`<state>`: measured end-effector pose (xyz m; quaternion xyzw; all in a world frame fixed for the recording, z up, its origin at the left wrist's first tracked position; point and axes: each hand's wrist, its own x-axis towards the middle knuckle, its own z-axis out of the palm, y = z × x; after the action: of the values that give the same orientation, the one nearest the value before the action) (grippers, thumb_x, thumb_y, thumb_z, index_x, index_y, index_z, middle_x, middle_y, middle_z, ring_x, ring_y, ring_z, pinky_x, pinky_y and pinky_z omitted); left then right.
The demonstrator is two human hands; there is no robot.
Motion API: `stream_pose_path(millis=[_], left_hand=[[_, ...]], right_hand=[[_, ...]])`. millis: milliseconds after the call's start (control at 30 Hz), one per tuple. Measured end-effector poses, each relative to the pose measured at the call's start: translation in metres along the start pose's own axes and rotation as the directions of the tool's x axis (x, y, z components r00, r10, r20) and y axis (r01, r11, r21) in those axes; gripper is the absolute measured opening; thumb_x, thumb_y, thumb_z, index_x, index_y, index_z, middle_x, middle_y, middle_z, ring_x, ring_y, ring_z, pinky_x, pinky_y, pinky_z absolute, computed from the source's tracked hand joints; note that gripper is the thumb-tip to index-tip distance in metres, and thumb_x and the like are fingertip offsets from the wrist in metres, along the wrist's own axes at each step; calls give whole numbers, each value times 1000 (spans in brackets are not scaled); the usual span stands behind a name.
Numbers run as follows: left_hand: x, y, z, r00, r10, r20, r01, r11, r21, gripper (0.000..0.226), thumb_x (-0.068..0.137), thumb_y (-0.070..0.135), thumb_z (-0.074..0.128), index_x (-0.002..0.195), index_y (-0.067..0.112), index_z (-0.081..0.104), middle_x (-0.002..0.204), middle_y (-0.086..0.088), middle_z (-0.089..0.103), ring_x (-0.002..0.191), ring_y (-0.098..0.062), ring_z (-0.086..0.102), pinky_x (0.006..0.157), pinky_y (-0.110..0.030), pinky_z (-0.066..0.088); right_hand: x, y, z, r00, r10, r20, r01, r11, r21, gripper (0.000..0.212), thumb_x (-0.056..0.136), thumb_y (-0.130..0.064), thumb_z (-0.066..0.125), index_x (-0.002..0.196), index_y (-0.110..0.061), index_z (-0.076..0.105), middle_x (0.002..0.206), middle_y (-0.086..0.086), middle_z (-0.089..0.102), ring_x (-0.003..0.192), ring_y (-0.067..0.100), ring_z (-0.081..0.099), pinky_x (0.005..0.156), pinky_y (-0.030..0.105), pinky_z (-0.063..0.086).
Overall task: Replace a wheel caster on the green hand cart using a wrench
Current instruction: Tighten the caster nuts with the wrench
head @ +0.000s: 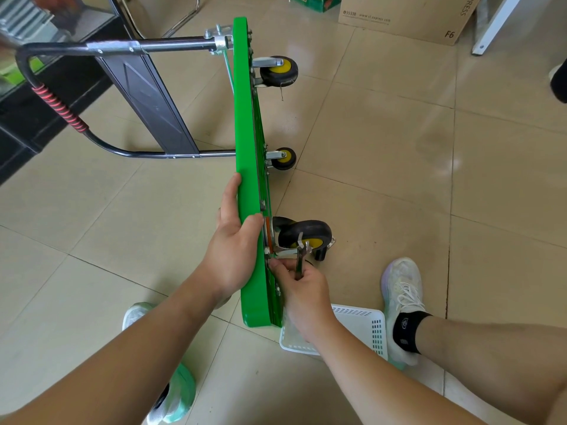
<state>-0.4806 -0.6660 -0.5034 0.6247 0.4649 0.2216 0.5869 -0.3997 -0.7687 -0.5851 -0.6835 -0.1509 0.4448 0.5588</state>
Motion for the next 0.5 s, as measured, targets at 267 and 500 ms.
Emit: stream_pose_path(millis=[267, 500], left_hand=[[0, -1, 0, 1000, 10, 1, -10, 1000, 1, 73, 79, 49, 45, 144, 70, 17, 146, 6, 49, 119, -24, 63, 102, -56, 51], [1, -1, 0, 1000, 7, 3, -7, 1000, 7, 73, 77, 53, 46, 141, 73, 17, 146, 6, 50, 120, -24, 62, 103, -55, 50]], right_hand=[[1, 1, 0, 1000, -11, 17, 11, 1000, -2, 10, 89, -31, 76, 79, -29, 76, 83, 28, 65, 71, 20, 60, 73, 43, 56], [-11, 10, -26, 989, -72, 131, 77, 997, -33, 20, 89, -41, 64, 104, -28, 64, 89, 14, 67, 82, 35, 61, 76, 43, 53]])
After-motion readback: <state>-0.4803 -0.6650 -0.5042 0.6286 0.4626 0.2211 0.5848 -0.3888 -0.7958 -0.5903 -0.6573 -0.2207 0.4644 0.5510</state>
